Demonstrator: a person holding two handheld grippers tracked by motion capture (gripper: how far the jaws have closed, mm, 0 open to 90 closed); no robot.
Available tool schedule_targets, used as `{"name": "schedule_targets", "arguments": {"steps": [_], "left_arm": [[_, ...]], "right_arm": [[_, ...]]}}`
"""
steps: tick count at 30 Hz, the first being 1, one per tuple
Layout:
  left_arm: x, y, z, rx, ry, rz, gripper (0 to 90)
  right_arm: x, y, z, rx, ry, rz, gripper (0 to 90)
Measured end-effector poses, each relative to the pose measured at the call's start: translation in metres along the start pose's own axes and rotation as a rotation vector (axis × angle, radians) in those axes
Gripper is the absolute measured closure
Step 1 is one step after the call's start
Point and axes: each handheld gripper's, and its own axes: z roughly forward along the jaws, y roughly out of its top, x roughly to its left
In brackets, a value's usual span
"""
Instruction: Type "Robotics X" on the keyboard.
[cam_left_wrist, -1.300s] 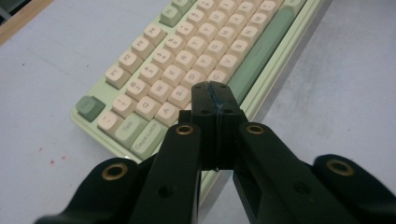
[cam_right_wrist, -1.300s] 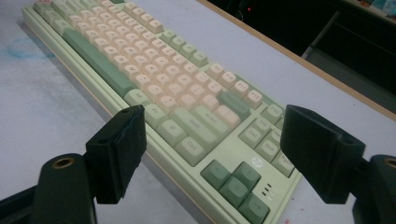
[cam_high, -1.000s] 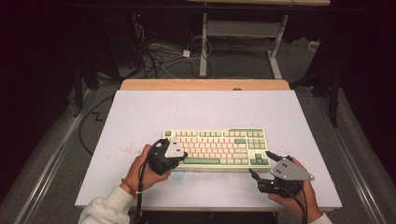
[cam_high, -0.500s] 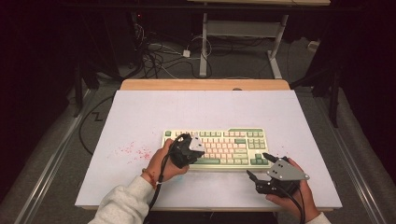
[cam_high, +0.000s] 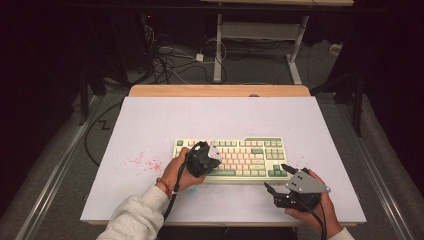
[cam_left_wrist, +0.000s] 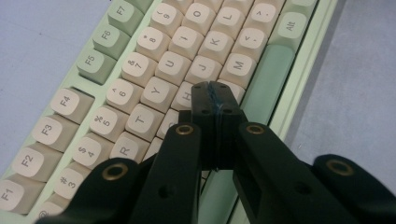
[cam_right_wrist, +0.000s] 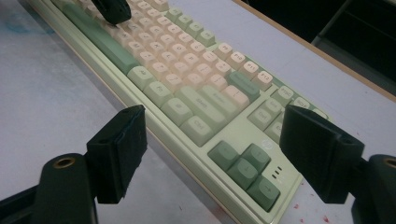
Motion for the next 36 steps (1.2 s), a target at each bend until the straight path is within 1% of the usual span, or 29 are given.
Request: {"name": "schedule_targets", "arguments": {"steps": [4,6,8,9,10,12,14,16,19,22,24,25,27,28,29,30,31,34,36], "left_arm": [[0.000,0.000,0.001,0.009,0.004,0.002,87.2],[0.000,-0.001,0.001,0.008,0.002,-0.005,87.2],[-0.001,-0.001,0.005,0.029,-0.005,0.002,87.3],[-0.002,-0.001,0.005,0.021,0.004,0.009,87.4],[-0.003,0.000,0.005,0.024,0.009,0.015,87.3],[-0.003,0.000,0.003,0.022,0.011,0.020,87.3],[-0.002,0.000,-0.002,-0.007,0.015,0.007,87.1],[-0.003,-0.001,-0.006,-0.031,0.018,0.013,86.5],[-0.004,-0.001,-0.009,-0.041,0.030,0.018,85.6],[-0.004,-0.002,-0.011,-0.068,0.042,0.012,84.0],[-0.004,-0.004,-0.014,-0.090,0.064,0.010,81.1],[-0.004,-0.005,-0.016,-0.101,0.063,0.006,79.9],[-0.004,-0.008,-0.019,-0.124,0.080,0.000,74.0],[-0.003,-0.009,-0.021,-0.136,0.080,-0.002,70.9],[-0.003,-0.011,-0.023,-0.151,0.083,0.000,68.4],[-0.004,-0.012,-0.025,-0.164,0.099,0.007,65.3],[-0.005,-0.013,-0.027,-0.168,0.116,0.010,62.9],[-0.006,-0.017,-0.030,-0.193,0.133,0.018,53.5],[-0.008,-0.020,-0.031,-0.198,0.159,0.027,48.5]], "right_arm": [[-0.001,0.000,0.001,0.006,-0.001,-0.002,23.8],[-0.001,0.000,0.001,0.007,-0.005,-0.002,23.8],[0.000,0.000,0.001,0.010,-0.003,-0.003,24.0],[0.000,0.000,0.002,0.015,-0.007,-0.007,24.0],[0.000,-0.001,0.002,0.019,-0.010,-0.009,24.0],[0.000,-0.001,0.002,0.019,-0.011,-0.009,24.1],[0.000,0.000,0.001,0.016,-0.013,-0.005,24.1],[-0.001,0.000,0.000,0.014,-0.014,-0.006,24.1],[-0.001,0.000,0.000,0.012,-0.015,-0.004,24.1],[-0.001,0.000,0.000,0.010,-0.016,-0.007,24.1],[-0.002,0.001,-0.001,0.009,-0.018,-0.006,24.2],[-0.002,0.001,-0.001,0.009,-0.018,-0.006,24.2],[-0.002,0.001,-0.001,0.007,-0.018,-0.004,24.3],[-0.002,0.000,-0.001,0.008,-0.017,-0.004,24.3],[-0.002,0.000,-0.001,0.008,-0.016,-0.005,24.3],[-0.002,0.000,-0.001,0.009,-0.015,-0.003,24.4],[-0.002,0.000,-0.001,0.010,-0.013,-0.003,24.5],[-0.002,0.001,0.000,0.008,-0.013,-0.001,24.6],[-0.002,0.001,0.000,0.010,-0.011,-0.001,24.6]]}}
